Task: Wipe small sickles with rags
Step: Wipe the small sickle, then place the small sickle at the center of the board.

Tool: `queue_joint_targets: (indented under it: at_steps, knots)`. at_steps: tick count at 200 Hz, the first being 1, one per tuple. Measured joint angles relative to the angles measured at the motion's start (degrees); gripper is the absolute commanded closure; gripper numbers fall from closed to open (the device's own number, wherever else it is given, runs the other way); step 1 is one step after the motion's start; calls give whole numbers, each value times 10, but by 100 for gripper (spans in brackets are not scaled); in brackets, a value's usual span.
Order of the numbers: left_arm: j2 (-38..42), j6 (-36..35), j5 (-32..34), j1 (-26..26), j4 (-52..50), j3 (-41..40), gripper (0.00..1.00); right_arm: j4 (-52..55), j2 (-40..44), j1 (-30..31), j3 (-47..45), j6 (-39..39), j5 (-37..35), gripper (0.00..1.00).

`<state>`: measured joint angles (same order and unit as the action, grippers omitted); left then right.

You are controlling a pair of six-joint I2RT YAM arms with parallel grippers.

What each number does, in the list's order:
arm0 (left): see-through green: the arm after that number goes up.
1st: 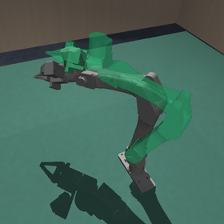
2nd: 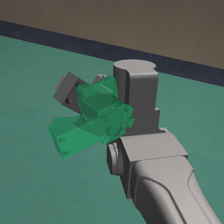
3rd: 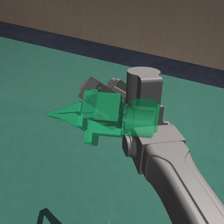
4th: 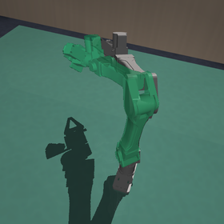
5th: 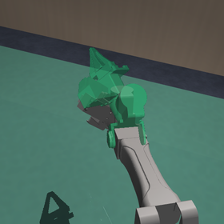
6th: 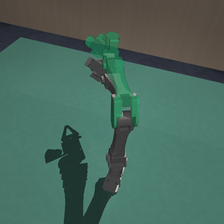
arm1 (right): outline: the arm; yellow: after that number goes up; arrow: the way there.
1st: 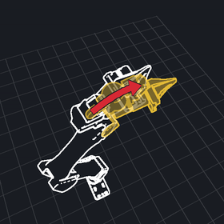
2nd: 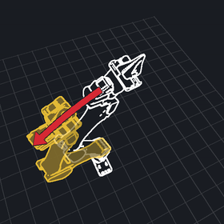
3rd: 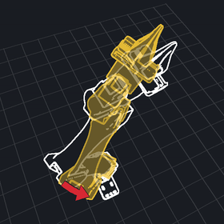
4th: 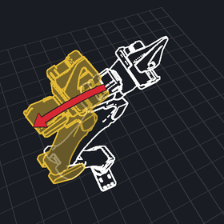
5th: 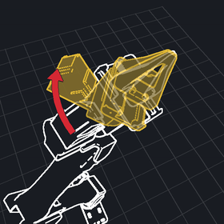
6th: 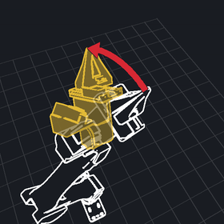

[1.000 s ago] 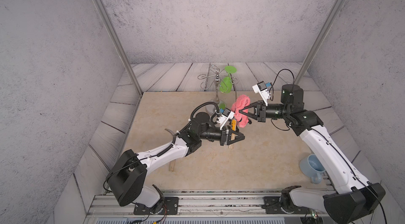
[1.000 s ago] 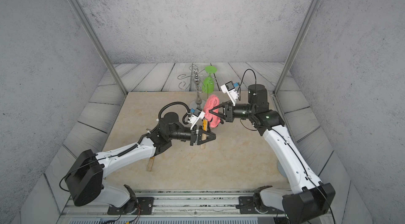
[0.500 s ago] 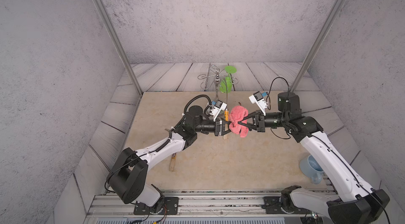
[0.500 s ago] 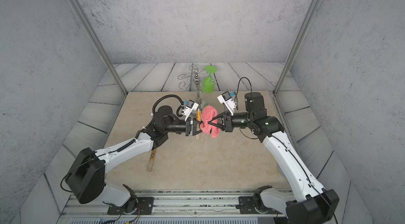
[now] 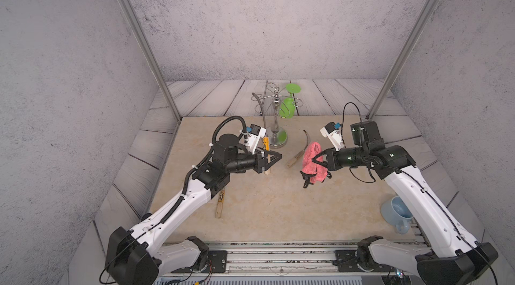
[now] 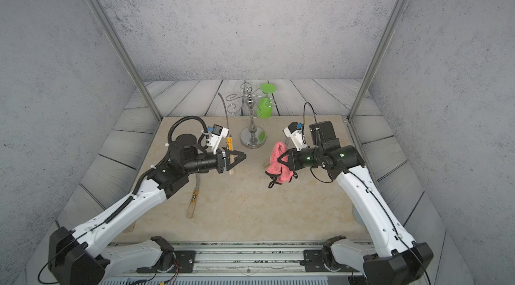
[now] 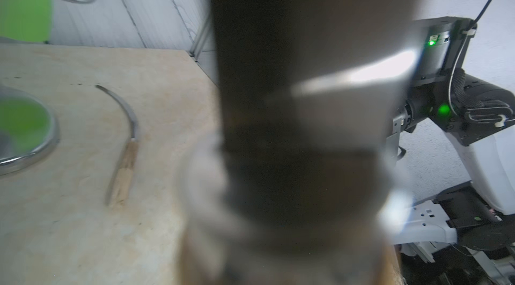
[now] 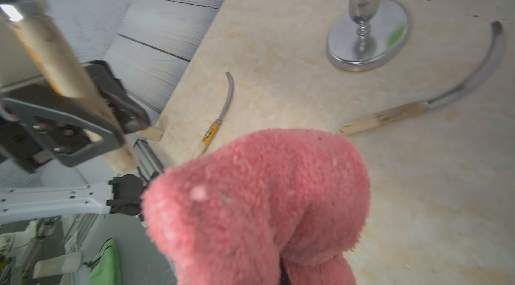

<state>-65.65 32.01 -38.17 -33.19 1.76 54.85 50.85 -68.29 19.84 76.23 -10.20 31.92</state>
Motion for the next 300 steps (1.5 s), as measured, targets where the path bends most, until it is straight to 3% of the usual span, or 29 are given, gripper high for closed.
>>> queue_joint_targets:
  at_steps: [59, 114, 181, 300]
  knots:
    - [-3, -1, 73, 58, -102, -88, 100, 42, -25, 0, -8, 0, -119, 90]
    - [-126, -11, 114, 70, -120, -80, 100, 46, -51, -1, -51, 0, -167, 89]
    - [-334, -24, 132, 79, -128, 44, 100, 34, -52, -1, -57, 9, -170, 87]
    - [-509, -53, 170, 85, -209, 241, 100, 26, -52, -1, -59, 10, -169, 86]
